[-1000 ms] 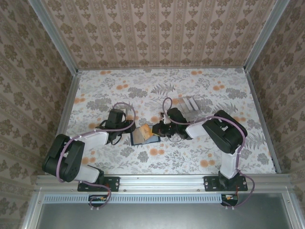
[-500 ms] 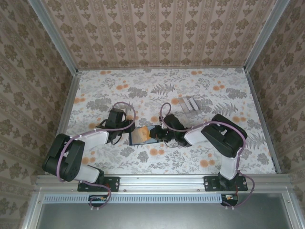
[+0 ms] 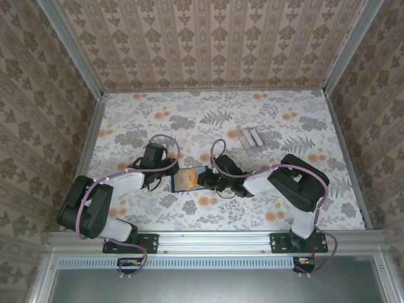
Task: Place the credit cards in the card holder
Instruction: Insert the credit card into the card slot.
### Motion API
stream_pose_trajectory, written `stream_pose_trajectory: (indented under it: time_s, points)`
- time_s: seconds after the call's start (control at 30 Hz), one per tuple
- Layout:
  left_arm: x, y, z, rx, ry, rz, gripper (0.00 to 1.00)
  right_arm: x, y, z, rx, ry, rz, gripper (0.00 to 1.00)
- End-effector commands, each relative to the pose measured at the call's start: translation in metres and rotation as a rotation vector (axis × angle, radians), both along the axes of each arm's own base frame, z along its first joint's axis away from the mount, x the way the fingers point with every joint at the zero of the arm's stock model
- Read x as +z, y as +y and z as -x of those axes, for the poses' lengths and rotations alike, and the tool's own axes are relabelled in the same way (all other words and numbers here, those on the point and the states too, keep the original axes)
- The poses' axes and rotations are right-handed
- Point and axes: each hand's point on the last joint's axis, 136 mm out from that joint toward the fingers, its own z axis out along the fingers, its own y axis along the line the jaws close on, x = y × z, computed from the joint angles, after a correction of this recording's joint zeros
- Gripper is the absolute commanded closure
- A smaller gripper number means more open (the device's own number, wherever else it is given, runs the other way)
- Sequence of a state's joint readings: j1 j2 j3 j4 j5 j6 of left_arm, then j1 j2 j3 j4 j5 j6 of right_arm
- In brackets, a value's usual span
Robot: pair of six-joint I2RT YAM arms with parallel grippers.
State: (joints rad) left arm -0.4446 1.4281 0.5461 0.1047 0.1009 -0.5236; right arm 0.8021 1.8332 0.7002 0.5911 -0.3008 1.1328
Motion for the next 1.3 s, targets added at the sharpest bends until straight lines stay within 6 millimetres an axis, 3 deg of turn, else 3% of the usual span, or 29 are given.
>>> stream_pose_trajectory:
  time_s: [0.0, 0.27, 0.53, 0.63, 0.7, 0.8, 0.93, 1.1, 1.27]
  points:
    - [0.003, -0.001, -0.005, 0.015, -0.002, -0.003, 0.66, -0.005, -0.006, 0.0, -0.036, 0.01, 0.027, 0.95]
    - [0.001, -0.002, -0.005, 0.018, 0.006, 0.0, 0.67, -0.006, -0.008, -0.007, -0.115, 0.005, -0.007, 1.0]
    - [-0.001, -0.004, -0.005, 0.015, 0.026, 0.011, 0.67, -0.006, 0.012, 0.001, -0.084, 0.002, -0.021, 1.0]
    - [0.005, -0.007, -0.003, 0.012, 0.055, 0.039, 0.67, -0.008, 0.016, 0.004, -0.066, -0.009, -0.007, 1.0]
    - [0.016, -0.005, -0.001, 0.012, 0.073, 0.036, 0.65, -0.008, 0.02, 0.004, -0.049, 0.004, -0.005, 0.94]
    - [0.025, 0.005, 0.013, 0.03, 0.134, -0.004, 0.65, -0.01, 0.025, 0.006, -0.04, 0.013, -0.01, 0.93]
    - [0.026, 0.017, 0.046, 0.057, 0.2, 0.015, 0.64, -0.009, 0.03, 0.007, -0.027, 0.018, -0.024, 0.93]
    - [0.008, 0.015, 0.084, 0.029, 0.341, 0.042, 0.63, -0.01, 0.031, 0.007, -0.009, 0.01, -0.01, 0.93]
    - [-0.012, 0.006, 0.092, -0.003, 0.445, 0.04, 0.67, -0.01, 0.036, 0.01, 0.005, 0.008, -0.012, 0.94]
